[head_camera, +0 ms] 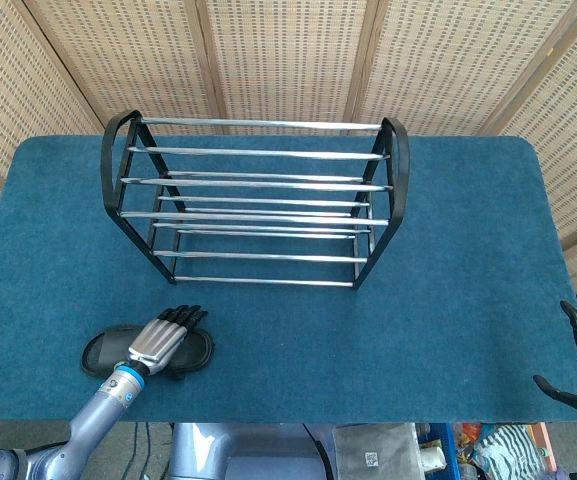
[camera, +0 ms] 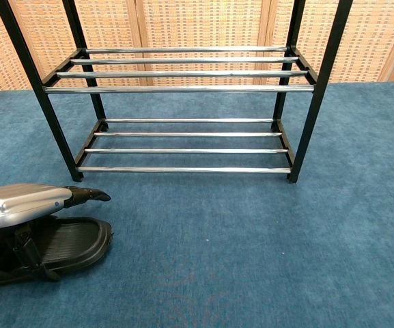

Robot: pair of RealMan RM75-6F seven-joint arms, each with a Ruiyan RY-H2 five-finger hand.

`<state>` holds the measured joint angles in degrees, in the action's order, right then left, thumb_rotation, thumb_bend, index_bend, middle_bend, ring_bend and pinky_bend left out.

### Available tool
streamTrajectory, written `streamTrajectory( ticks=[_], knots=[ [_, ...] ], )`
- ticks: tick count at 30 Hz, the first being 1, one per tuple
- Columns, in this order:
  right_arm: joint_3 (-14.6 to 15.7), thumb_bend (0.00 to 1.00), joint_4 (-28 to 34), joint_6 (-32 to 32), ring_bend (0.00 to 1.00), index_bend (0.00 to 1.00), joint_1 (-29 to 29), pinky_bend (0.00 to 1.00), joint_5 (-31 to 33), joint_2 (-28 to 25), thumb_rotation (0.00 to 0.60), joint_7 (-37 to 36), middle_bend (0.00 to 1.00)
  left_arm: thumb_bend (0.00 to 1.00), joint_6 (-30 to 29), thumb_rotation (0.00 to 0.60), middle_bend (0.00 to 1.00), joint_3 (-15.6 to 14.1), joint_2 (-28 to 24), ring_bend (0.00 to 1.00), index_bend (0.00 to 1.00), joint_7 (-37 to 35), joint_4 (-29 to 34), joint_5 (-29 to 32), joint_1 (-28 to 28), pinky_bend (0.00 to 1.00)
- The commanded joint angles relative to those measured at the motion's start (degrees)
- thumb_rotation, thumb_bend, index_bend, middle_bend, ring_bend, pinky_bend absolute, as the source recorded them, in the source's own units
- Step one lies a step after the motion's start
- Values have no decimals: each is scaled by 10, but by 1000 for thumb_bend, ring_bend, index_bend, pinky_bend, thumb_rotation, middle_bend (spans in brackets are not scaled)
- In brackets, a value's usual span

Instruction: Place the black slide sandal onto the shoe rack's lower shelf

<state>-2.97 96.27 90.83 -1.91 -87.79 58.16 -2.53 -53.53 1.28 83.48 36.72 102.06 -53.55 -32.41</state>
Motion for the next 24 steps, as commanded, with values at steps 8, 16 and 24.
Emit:
streamTrajectory(
  ticks=[8,16,24],
  knots=[
    [-2,0,-2,-4,0,0,1,0,5,-3,600,-10,0,68,-39,600,400,-9,13,314,362,19,2,15,-5,377],
    [-1,0,-1,-10,0,0,3,0,7,-3,600,-10,0,68,-61,600,484,-20,9,391,471,20,8,1,-4,430],
    [0,0,1,-13,0,0,4,0,7,-3,600,-8,0,69,-70,600,485,-30,-16,393,473,-10,28,-62,0,430]
  ],
)
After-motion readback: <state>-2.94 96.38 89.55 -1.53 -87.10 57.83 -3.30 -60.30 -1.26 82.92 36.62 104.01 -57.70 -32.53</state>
